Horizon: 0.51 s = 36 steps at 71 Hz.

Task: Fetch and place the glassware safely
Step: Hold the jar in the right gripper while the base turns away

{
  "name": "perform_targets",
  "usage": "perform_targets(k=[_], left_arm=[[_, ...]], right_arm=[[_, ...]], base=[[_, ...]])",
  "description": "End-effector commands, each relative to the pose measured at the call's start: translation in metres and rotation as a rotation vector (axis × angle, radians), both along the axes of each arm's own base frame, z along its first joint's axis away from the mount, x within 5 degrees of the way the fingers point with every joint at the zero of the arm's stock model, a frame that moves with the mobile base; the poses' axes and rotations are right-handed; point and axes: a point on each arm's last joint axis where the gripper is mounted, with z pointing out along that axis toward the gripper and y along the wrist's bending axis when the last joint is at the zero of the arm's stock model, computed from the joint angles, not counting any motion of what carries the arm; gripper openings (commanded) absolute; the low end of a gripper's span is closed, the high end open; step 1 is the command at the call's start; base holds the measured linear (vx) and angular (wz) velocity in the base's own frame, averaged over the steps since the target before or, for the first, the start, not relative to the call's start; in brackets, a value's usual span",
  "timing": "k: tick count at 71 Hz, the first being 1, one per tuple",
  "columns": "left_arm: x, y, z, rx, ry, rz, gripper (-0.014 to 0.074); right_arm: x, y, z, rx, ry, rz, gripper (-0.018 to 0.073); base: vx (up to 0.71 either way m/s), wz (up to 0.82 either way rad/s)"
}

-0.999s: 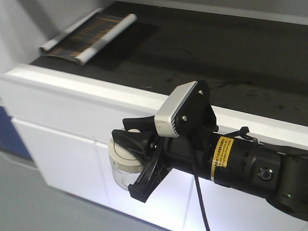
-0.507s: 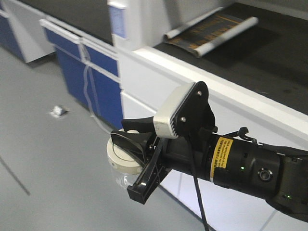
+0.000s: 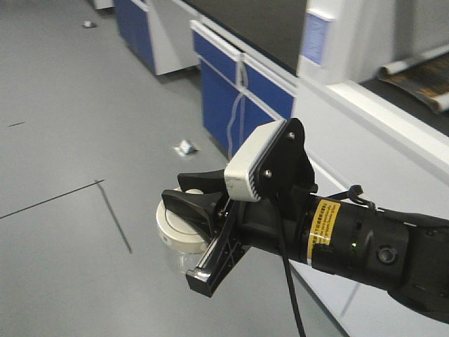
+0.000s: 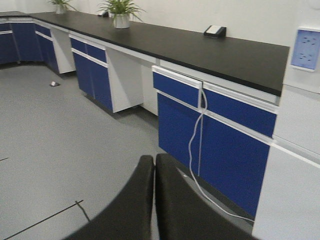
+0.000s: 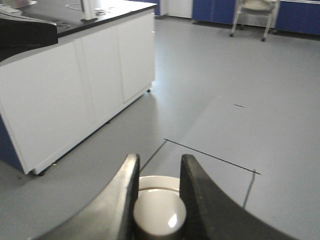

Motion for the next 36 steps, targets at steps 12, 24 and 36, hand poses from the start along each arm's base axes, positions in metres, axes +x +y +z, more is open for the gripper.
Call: perform_targets(k=[12,24,36], left_arm=[[-0.0001,-0.0009,0.0153,-0.02,-0.093,-0.008,-0.0007],[-0.0001,-0.0009,0.0153,-0.02,-0.093,-0.008,-0.0007],[-0.0001,-0.0009,0.0153,-0.02,-0.093,-0.008,-0.0007]], right_arm=[[-0.0057,-0.0003,0.025,0.109,-0.054,0.042,-0.0004],[-0.0057,-0.0003,0.025,0.109,-0.054,0.042,-0.0004],[-0.0057,-0.0003,0.025,0.109,-0.054,0.042,-0.0004]], base=[[0.1,0.56],[0.12,0.64],[0.14,0.63]])
